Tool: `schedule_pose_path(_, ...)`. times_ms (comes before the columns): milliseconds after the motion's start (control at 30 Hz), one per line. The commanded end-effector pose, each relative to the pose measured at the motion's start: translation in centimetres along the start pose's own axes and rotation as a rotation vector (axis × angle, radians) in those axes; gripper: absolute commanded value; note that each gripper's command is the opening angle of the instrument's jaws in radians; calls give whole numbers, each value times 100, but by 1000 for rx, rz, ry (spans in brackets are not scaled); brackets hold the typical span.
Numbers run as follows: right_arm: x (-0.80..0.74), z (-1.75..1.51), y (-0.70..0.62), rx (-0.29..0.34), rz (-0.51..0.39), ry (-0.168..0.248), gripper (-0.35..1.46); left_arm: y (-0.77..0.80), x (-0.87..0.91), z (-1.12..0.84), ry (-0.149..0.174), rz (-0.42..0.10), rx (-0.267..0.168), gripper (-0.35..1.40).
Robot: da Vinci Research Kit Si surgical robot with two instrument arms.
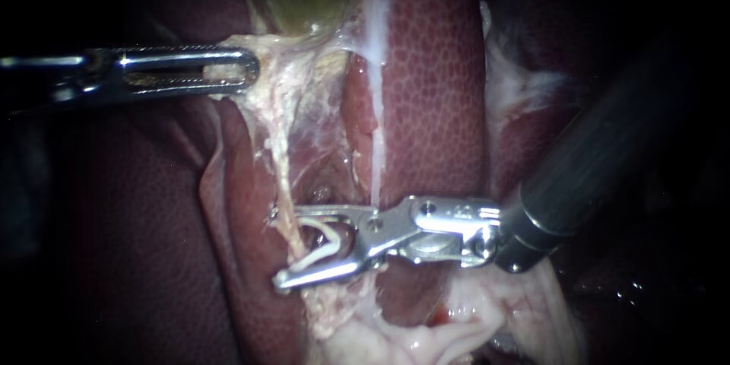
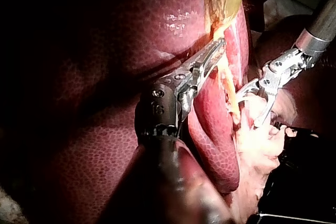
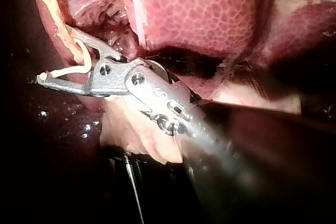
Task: Clipping first clip left tube
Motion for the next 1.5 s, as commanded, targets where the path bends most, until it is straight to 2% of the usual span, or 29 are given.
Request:
schedule_pose_path(33,0,2,0,5,3,-1,60,0,0,0,0,0,0,-35)
schedule_pose_path(200,-2,9,2,10,17,-4,60,0,0,0,0,0,0,-35)
schedule_pose_path(433,-2,18,7,28,41,23,60,0,1,1,0,0,0,-35)
schedule_pose_path(800,-5,20,15,32,51,32,60,-1,1,1,0,0,0,-35)
schedule_pose_path(933,-6,19,15,60,65,41,60,-1,1,1,0,0,-1,-35)
schedule_pose_path(1133,-7,17,13,115,73,35,58,0,1,1,0,0,0,-35)
schedule_pose_path(1500,-9,18,21,106,68,36,58,-1,0,1,-1,0,-1,-35)
